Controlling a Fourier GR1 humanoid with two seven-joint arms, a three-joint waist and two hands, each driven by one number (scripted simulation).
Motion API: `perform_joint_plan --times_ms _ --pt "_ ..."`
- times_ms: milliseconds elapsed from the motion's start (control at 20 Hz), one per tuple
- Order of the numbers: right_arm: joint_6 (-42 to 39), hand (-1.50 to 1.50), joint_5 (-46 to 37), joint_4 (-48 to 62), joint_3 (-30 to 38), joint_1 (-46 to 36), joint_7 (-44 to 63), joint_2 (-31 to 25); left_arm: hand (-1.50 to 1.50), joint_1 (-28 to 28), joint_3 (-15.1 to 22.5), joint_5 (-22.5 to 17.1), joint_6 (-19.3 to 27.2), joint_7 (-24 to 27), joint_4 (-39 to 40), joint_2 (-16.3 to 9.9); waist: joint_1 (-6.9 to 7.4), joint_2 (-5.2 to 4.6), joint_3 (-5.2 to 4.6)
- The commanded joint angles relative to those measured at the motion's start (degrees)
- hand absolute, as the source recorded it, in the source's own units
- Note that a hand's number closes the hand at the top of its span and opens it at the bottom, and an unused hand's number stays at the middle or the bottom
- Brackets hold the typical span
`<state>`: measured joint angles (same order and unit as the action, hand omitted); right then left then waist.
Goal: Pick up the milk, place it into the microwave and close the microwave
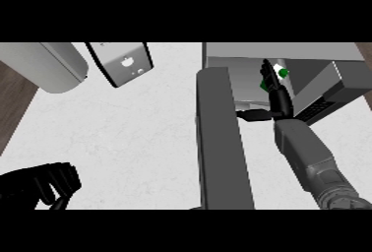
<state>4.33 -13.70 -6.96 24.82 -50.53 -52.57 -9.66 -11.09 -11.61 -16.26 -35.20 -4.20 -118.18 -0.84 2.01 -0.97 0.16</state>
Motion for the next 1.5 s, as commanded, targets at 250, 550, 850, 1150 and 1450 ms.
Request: perform_joint_plan --times_ms 250,550,850,1150,1450 --pt "-8.07 -1.50 1.55 -3.93 -1.42 11.01 -6.57 1.84 1.50 -2.74 12.17 3.97 5.80 -1.97 -2.20 0.83 -1.61 0.92 -0.12" --pt "-10.76 -1.50 1.94 -10.70 -4.38 19.09 -5.01 1.27 1.50 -2.52 18.43 10.49 5.59 2.41 0.89 0.84 -2.56 1.29 -0.20" --pt "-14.16 -1.50 4.41 -20.76 -5.40 29.27 -4.90 0.43 1.50 8.96 22.16 15.75 12.52 -0.04 8.53 0.84 -3.45 1.31 -0.23" --pt "-14.74 -1.50 4.81 -33.66 -9.02 40.93 -3.01 3.01 1.50 16.76 29.23 21.61 15.44 5.74 18.50 0.84 -3.99 1.31 -0.29" --pt "-19.33 -1.50 7.82 -45.87 -9.79 48.21 -0.92 0.28 1.50 22.90 38.35 26.37 22.58 9.72 34.69 0.84 -4.44 1.04 -0.28"
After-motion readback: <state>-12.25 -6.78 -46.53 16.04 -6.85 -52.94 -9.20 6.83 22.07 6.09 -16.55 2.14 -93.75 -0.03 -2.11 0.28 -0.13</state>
